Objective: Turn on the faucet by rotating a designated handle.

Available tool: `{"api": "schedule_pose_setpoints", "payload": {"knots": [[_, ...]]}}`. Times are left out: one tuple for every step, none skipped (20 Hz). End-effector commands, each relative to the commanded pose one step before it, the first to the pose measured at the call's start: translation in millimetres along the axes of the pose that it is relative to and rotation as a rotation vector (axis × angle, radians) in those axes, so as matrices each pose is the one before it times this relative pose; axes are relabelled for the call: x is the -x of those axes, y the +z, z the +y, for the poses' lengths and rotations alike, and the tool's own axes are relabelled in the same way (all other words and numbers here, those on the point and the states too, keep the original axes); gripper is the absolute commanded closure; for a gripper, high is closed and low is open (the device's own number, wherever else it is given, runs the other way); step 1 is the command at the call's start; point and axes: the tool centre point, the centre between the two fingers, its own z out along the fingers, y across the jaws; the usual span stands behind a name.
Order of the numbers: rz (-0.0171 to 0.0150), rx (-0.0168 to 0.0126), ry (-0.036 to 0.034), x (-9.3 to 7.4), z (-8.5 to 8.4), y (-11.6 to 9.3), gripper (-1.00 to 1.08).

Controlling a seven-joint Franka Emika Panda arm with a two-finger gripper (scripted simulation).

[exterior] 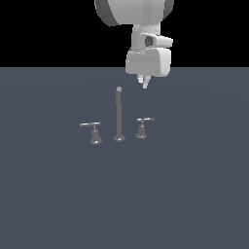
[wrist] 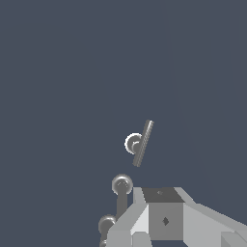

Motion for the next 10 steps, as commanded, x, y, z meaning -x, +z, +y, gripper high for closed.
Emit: {"api": "schedule_pose_setpoints", "payload": {"knots": [[0.00094,-0.00227,0.06102,-10.14,-6.96,25.00,1.08],[0.00000,-0.00082,0.02352,-3.54,-2.55,10.00,1.08],[-0.00004,-0.00080,0.02256,-3.25,-2.34,9.70,1.08],[-0.00007,-0.00077,0.02134,-2.93,-2.13,9.28,1.08],[-0.00010,-0.00074,0.02014,-2.66,-1.91,8.84,1.08],[-0.00012,-0.00070,0.01892,-2.40,-1.71,8.38,1.08],[-0.00013,-0.00066,0.01771,-2.17,-1.52,7.90,1.08],[-0.00015,-0.00062,0.01650,-1.95,-1.35,7.41,1.08],[-0.00015,-0.00058,0.01529,-1.75,-1.18,6.90,1.08],[-0.00015,-0.00053,0.01407,-1.56,-1.03,6.39,1.08]]}}
